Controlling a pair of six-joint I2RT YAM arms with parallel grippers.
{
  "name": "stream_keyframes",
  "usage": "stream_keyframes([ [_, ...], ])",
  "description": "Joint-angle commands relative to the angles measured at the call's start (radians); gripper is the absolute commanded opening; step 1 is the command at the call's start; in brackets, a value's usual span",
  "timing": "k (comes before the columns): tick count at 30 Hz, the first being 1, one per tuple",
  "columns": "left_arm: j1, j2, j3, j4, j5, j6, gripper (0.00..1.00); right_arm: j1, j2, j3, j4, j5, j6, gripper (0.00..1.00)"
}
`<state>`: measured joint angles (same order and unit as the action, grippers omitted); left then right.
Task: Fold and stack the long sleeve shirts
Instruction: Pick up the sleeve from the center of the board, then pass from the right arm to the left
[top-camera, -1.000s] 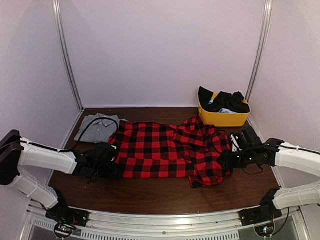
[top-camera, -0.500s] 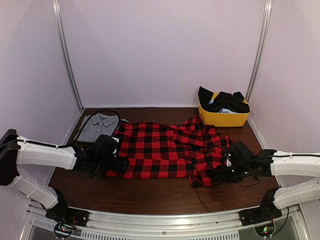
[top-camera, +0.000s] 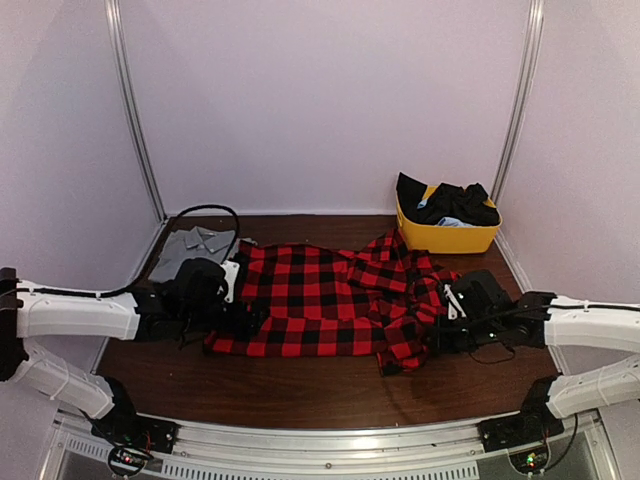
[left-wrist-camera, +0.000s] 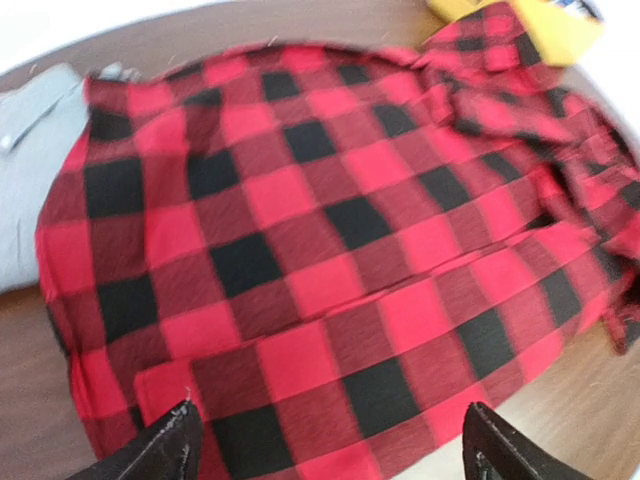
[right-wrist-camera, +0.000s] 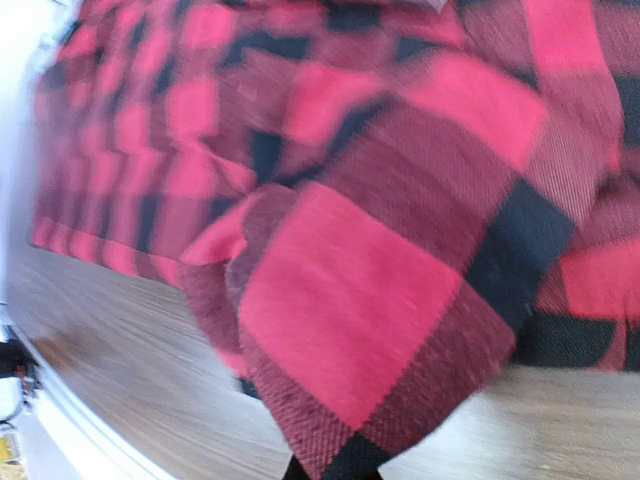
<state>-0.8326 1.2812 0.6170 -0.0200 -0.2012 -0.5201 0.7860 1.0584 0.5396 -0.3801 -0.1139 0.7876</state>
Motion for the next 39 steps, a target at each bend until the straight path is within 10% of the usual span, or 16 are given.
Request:
stream_keyframes([
  [1,-0.003,-0.063,-0.003,0.204,0.158,0.064,0.92,-0.012,-0.016,0.146,0.084,-0.044,-0.036,0.0],
  [28,-0.135,0.349,0.242,0.544,0.534,0.073,0.97,-0.241,0.106,0.23,0.392,-0.314,-0.001,0.0],
  [39,-0.227,0.528,0.413,0.54,0.382,0.154,0.94,-0.24,0.09,0.204,0.44,-0.341,0.05,0.0],
])
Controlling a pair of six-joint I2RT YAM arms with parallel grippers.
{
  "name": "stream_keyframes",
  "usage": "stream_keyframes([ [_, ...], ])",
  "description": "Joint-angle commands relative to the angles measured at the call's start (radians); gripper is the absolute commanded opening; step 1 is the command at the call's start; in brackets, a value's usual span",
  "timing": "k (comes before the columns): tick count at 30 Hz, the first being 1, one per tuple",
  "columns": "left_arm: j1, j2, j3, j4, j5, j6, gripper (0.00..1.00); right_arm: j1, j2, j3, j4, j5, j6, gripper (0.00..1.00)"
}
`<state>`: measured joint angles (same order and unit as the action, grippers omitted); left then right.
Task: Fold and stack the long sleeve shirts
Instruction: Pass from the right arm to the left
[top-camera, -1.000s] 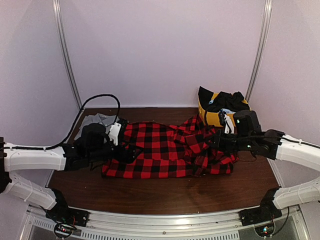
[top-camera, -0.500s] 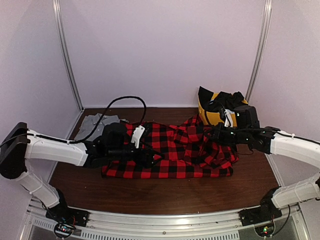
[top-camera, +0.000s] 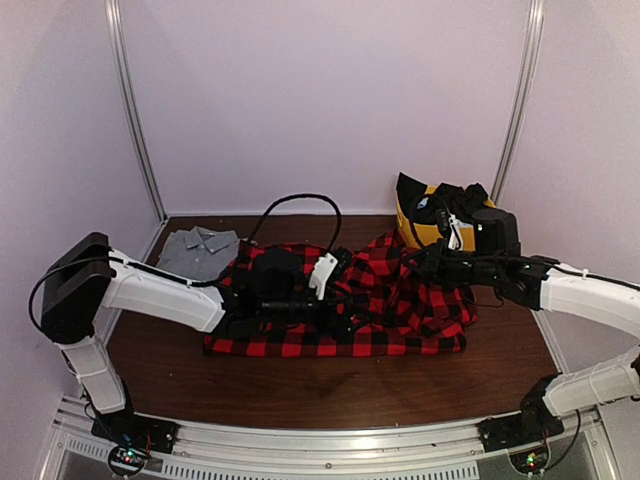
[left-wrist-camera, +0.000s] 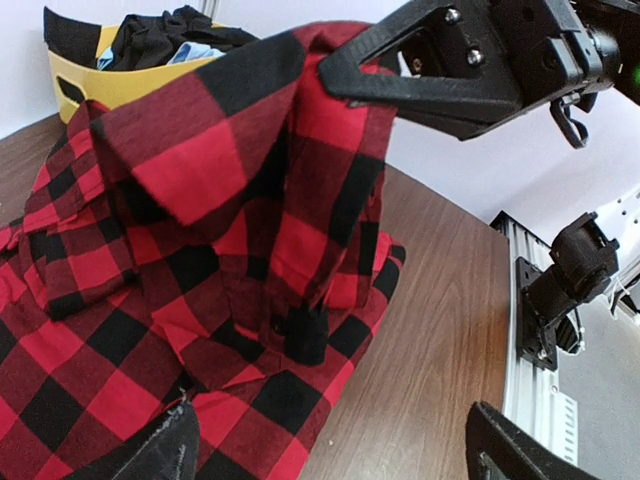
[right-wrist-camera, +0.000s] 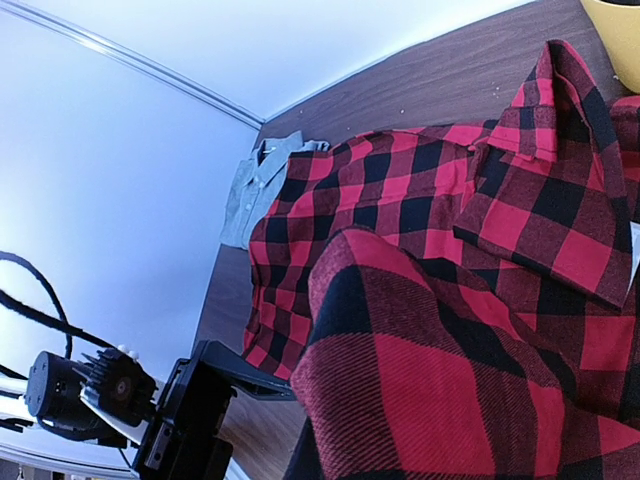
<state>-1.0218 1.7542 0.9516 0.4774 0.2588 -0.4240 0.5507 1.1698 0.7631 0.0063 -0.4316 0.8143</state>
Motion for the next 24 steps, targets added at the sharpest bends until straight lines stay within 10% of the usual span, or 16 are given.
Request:
stream_keyframes([
  [1,-0.046,0.075,0.096,0.041,-0.096,0.067,0.92,-0.005,-0.022,-0.023,0.061,-0.025,0.027,0.0],
  [13,-0.075,0.261,0.252,0.088,-0.176,0.114,0.84,-0.005,-0.032,-0.03,0.061,-0.037,0.034,0.0],
  [24,-0.075,0.388,0.344,0.158,-0.116,0.104,0.52,-0.005,-0.046,-0.042,0.059,-0.035,0.036,0.0],
])
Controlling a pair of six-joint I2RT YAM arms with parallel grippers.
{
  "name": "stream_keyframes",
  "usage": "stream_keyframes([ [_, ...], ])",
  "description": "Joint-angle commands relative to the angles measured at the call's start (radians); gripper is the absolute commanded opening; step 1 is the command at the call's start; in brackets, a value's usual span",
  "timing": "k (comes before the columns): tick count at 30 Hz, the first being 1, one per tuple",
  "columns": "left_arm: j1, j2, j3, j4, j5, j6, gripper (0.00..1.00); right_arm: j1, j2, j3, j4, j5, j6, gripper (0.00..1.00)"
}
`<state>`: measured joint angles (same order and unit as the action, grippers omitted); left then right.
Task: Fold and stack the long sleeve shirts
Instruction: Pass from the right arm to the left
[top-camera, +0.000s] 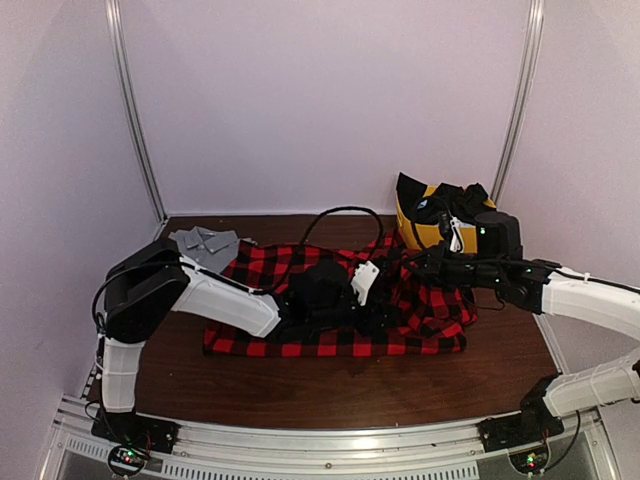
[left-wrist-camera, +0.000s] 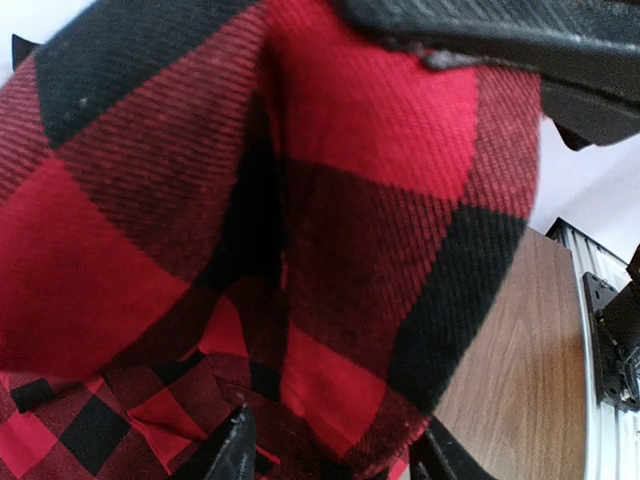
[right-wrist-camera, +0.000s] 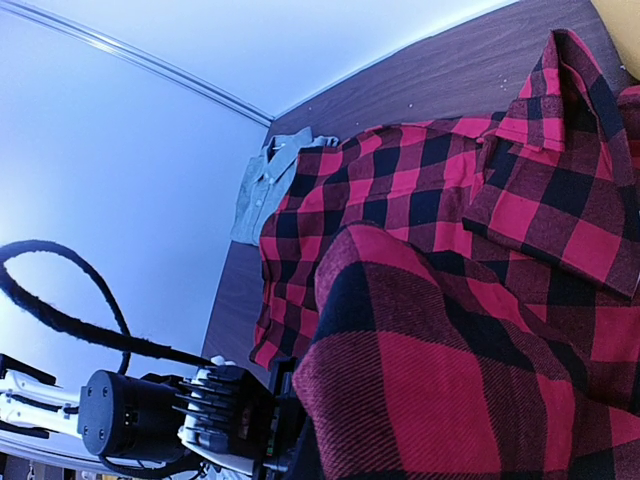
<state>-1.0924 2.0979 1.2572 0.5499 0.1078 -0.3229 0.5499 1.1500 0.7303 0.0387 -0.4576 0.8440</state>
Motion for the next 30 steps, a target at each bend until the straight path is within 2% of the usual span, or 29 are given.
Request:
stream_keyframes([
  [1,-0.004,0.052,0.042,0.096,0.041,0.0,0.48,-0.004,-0.028,-0.009,0.024,-0.008,0.005,0.0],
  [7,-0.004,0.055,0.06,0.074,0.046,0.012,0.2,-0.006,-0.038,-0.017,0.009,0.007,-0.004,0.0],
  [11,-0.004,0.009,0.053,-0.005,0.003,0.066,0.01,-0.008,-0.041,-0.026,-0.002,0.025,-0.015,0.0],
  [16,-0.002,-0.073,0.099,-0.215,-0.17,0.199,0.0,-0.027,-0.043,-0.037,-0.025,0.053,-0.038,0.0],
  [20,0.008,-0.115,0.176,-0.385,-0.3,0.285,0.0,-0.053,-0.039,-0.032,-0.042,0.079,-0.066,0.07],
  [25,0.044,-0.128,0.323,-0.541,-0.357,0.348,0.0,-0.07,-0.01,-0.013,-0.081,0.105,-0.116,0.25],
  [30,0.092,-0.119,0.487,-0.687,-0.369,0.347,0.0,-0.071,-0.013,-0.028,-0.081,0.104,-0.139,0.45],
])
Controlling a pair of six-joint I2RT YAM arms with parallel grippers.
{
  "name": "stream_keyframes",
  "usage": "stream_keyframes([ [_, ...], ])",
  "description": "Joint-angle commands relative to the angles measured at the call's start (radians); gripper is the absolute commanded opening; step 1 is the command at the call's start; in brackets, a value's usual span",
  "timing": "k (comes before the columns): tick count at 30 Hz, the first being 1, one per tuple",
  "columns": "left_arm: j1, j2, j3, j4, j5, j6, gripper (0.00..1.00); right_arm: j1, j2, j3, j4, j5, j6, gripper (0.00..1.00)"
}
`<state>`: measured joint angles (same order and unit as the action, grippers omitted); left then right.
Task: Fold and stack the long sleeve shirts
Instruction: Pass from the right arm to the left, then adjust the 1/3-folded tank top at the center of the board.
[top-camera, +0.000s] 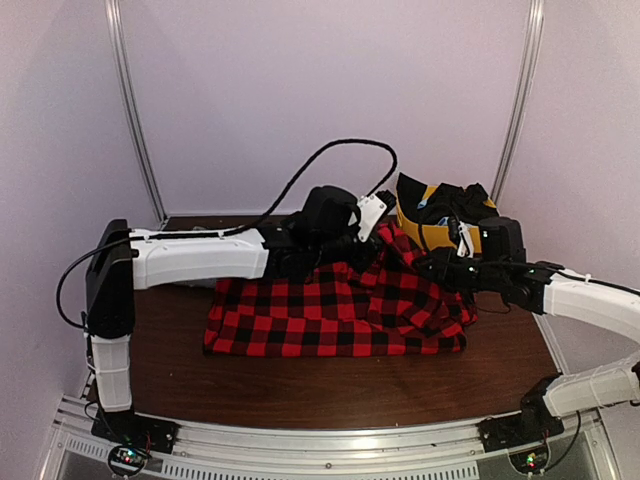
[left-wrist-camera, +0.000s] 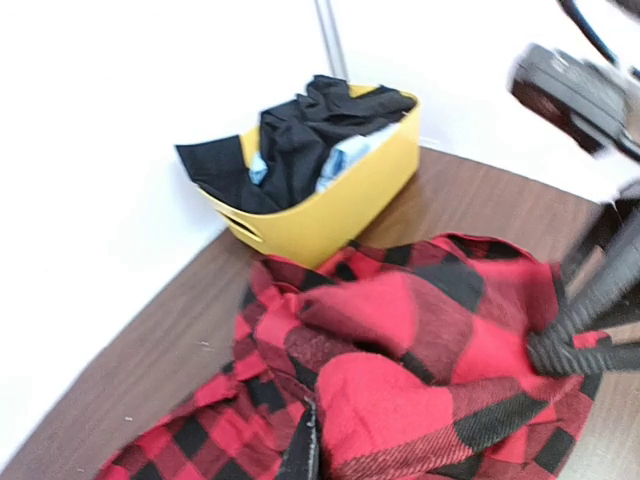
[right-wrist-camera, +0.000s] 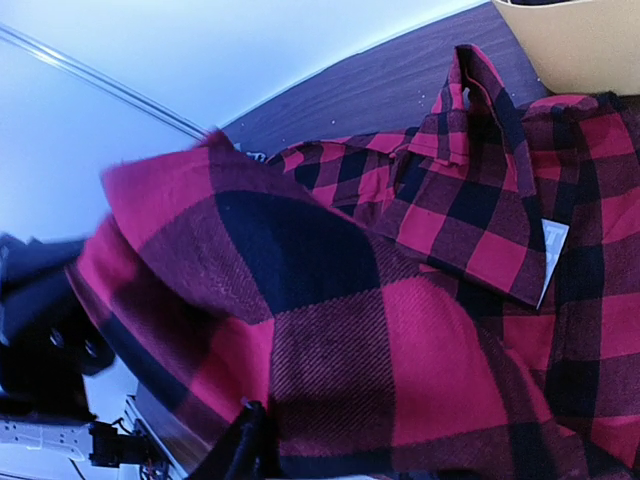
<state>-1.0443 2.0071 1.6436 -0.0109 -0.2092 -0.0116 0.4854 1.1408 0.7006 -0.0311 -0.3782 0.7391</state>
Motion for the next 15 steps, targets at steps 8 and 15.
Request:
stream_keyframes([
  [8,0.111,-0.024,0.256,-0.221,0.001,0.015,0.0,-0.006,-0.079,-0.084,0.002,-0.005,-0.054,0.51],
  [15,0.13,-0.015,0.338,-0.257,0.001,0.028,0.0,0.002,-0.134,-0.196,0.014,-0.036,-0.052,0.49],
])
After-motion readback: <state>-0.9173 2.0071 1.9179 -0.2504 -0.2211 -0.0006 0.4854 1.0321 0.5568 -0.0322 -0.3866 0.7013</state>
